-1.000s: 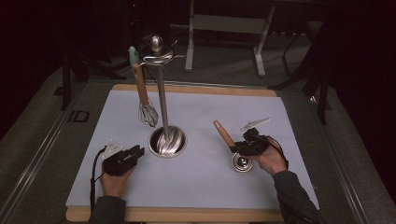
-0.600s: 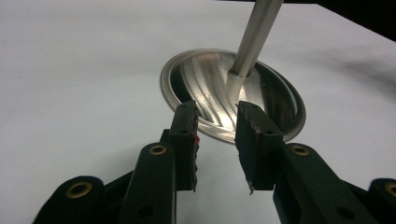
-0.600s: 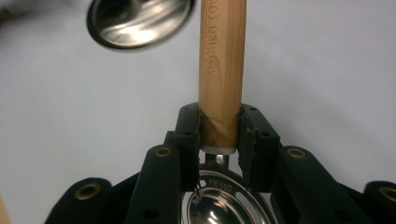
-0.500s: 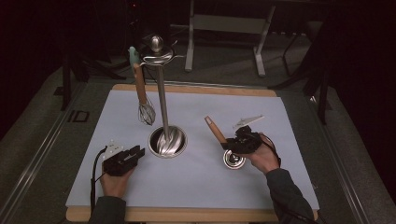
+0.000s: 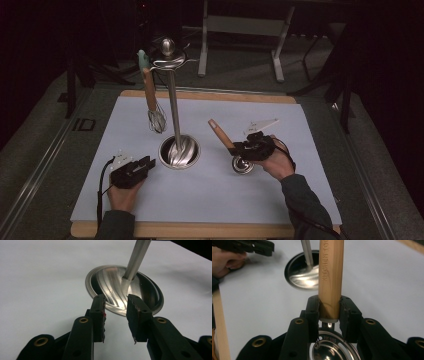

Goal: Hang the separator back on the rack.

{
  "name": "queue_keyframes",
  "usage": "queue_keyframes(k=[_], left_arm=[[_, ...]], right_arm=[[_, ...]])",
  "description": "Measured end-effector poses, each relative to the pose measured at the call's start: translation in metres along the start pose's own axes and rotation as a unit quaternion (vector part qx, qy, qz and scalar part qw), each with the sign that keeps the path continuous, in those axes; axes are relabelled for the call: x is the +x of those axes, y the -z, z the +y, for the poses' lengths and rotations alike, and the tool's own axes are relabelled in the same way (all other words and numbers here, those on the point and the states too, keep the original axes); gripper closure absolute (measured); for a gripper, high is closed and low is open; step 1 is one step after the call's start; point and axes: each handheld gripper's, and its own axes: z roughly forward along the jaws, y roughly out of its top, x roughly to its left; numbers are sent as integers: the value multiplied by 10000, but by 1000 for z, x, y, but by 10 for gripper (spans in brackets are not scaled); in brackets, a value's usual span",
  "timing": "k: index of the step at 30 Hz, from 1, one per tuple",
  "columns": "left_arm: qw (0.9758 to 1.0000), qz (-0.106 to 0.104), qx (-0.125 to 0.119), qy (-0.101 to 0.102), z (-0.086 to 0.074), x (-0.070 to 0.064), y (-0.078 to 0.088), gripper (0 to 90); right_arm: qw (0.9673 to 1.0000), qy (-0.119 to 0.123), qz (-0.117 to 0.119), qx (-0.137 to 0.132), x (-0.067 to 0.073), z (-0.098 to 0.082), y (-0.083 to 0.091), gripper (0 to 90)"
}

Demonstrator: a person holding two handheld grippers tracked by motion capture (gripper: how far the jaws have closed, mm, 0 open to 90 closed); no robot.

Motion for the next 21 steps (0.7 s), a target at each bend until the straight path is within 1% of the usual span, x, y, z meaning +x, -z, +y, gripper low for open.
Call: queue_keyframes(k=[1,6,10,18,21], left_arm=[[10000,1,1,-1,0,0,0,684],[10000,2,-6,14,0,0,0,684],[10000,1,-4,22,0,0,0,683],[10000,12,-12,31,0,0,0,681],[10000,12,-7,30,0,0,0,681]], right_arm=[[10000,54,4,-16,0,2,1,710],[9997,173,-53,-149,2,10,6,710],[9991,291,-68,-302,4,16,10,710],[9978,402,-59,-526,9,28,12,710],[9974,444,-47,-564,11,31,13,710]])
